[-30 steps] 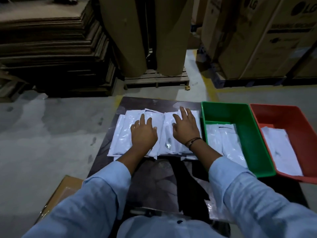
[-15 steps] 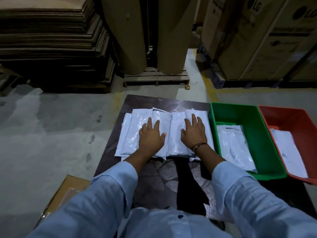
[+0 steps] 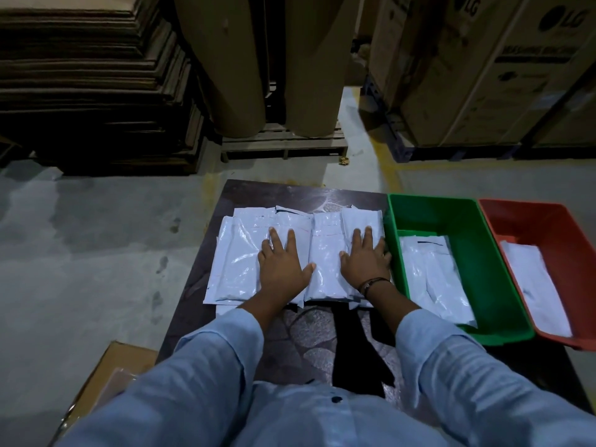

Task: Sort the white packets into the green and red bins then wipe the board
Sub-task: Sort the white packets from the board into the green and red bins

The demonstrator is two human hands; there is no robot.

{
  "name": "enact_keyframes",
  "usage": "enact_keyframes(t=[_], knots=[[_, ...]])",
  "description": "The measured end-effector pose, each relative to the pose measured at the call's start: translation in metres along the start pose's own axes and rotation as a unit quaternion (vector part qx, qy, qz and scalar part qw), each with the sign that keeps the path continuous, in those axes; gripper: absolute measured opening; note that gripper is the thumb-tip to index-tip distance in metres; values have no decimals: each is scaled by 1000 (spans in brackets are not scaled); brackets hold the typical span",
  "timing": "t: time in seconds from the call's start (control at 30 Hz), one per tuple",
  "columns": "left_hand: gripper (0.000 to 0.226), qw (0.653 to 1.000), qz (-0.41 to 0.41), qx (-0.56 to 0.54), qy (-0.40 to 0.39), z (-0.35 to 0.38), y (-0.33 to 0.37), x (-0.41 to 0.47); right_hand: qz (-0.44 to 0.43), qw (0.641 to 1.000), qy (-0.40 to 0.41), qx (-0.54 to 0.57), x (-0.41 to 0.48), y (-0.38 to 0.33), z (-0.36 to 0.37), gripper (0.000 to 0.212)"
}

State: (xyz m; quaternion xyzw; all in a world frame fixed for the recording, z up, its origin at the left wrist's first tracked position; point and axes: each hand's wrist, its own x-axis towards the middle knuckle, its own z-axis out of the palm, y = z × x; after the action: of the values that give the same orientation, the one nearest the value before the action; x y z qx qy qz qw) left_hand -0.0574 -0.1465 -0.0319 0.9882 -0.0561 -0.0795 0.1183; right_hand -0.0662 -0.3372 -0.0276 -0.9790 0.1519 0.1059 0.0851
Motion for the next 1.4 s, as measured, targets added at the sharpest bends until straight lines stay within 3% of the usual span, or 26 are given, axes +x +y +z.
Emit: enact_keyframes(t=[0.27,0.53,0.83,1.13,1.4], knots=[[91,1000,-1,25,11,6,-6,1,-1,1000,-2,9,-3,0,7,74],[82,999,7,-51,18,3,-19,3,-22,998,30,-42,-15,-1,5,68],[83,993,-7,-112,38,-12,-11,-3,-54,996,76,-17,-23,-10,-26,65],[75,983,10,-171,67,-36,43,-13,-92,982,164,6,-36,-4,-69,60],[77,982,50,-175,54,-44,122,-20,-52,984,172,-2,-38,66,-91,62]])
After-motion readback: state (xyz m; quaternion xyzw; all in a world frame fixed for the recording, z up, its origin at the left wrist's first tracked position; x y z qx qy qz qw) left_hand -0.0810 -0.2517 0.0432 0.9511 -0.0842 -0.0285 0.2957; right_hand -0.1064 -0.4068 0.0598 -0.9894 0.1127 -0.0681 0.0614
